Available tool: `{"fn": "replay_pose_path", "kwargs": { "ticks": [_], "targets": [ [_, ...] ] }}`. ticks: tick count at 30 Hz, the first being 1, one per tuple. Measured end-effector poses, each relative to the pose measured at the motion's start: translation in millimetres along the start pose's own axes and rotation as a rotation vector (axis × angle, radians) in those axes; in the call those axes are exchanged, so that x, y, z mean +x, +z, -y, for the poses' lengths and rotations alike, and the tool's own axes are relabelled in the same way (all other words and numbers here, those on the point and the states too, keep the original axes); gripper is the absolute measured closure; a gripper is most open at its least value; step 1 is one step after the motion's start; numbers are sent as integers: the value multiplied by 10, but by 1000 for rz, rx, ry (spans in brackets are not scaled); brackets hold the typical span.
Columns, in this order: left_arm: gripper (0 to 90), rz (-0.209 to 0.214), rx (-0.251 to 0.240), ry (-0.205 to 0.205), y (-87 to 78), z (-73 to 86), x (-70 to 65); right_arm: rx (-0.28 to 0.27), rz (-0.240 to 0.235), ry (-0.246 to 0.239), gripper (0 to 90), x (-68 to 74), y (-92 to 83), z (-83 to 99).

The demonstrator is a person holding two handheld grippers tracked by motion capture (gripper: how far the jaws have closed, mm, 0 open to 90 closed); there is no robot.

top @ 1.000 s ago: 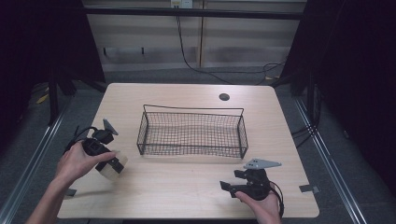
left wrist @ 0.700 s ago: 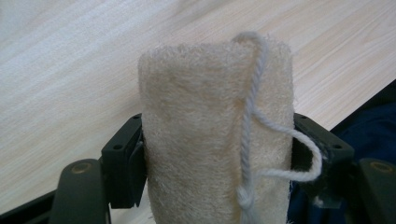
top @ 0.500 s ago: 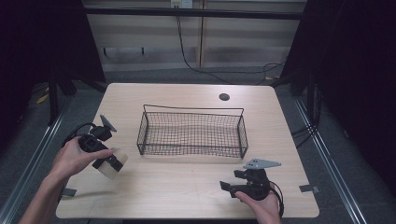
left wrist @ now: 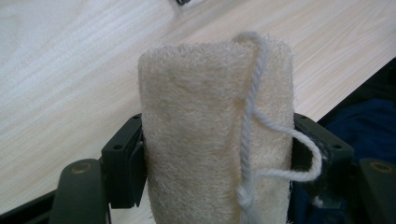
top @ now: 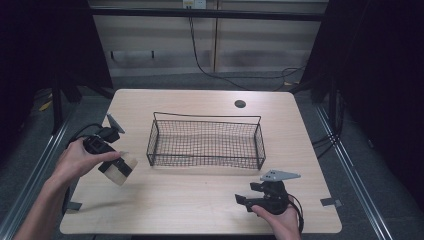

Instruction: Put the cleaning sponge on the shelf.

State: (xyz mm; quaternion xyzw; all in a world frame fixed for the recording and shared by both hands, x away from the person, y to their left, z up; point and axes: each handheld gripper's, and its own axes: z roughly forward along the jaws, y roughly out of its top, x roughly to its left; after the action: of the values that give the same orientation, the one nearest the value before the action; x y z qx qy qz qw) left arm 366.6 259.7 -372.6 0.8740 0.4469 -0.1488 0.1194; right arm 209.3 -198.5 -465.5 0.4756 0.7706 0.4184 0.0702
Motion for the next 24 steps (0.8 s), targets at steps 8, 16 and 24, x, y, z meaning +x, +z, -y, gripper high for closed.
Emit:
{"fn": "replay_pose_path", "kwargs": {
  "ticks": [8, 16, 24],
  "targets": [
    [289, 26, -25, 19, -118, -94, -61, 0, -3, -4, 249, 0, -1, 0],
    [289, 44, -39, 12, -185, -212, -83, -2, -5, -4, 247, 3, -3, 0],
    [289, 25, -34, 14, -209, -364, -167, 3, -3, -11, 219, 11, 7, 1]
  ]
}}
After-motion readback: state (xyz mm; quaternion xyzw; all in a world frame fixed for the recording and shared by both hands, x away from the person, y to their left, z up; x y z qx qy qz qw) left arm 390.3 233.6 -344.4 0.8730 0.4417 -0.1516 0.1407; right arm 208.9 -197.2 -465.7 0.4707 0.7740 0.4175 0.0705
